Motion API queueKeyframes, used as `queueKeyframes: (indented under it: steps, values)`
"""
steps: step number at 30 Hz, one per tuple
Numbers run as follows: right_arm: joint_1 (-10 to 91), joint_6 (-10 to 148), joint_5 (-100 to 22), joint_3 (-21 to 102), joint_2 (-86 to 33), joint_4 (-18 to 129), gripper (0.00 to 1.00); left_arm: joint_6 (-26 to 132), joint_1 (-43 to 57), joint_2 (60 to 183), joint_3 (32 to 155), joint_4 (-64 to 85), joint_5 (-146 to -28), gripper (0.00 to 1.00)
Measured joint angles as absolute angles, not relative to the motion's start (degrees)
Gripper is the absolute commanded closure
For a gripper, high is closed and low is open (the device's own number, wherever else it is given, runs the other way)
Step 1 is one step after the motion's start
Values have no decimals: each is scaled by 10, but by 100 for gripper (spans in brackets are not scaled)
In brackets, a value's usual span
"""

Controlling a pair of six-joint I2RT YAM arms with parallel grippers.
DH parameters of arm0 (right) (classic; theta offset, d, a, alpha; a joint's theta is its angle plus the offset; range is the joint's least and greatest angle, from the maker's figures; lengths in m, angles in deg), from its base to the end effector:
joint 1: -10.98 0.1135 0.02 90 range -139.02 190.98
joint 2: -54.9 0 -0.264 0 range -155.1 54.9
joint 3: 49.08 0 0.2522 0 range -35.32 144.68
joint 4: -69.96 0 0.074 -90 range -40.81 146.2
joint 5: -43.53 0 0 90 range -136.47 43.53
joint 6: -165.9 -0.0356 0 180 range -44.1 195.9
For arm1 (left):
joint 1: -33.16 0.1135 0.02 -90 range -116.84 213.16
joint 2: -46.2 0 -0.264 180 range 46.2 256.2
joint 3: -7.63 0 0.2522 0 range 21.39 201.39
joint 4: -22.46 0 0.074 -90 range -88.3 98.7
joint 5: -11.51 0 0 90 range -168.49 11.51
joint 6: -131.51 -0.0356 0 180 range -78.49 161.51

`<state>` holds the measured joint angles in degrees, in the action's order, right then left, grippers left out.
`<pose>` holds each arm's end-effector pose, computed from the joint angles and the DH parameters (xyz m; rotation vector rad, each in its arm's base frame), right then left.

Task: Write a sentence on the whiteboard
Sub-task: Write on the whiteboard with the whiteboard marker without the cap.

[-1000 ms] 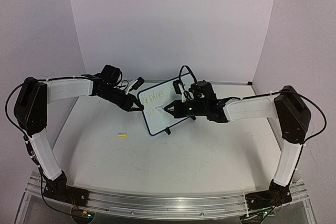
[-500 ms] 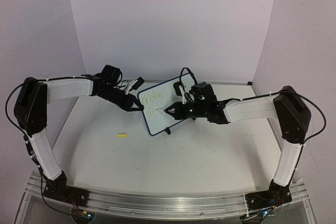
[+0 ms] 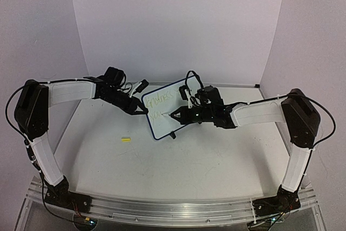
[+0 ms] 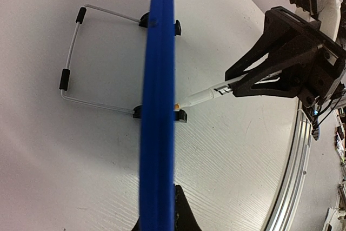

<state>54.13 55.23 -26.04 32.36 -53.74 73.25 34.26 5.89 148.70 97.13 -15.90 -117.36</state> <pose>0.3029 0.3010 0.2049 -0.6537 2.0209 1.0481 0.3332 -0.1969 0.2351 1.0038 2.2219 -0.9882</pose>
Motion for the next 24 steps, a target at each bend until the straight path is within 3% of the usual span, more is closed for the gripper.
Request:
queueKeyframes:
  steps: [24]
  values:
    - [538,553,-263,287,-501,725,100,343,58,1487,971,-159,-1175,100]
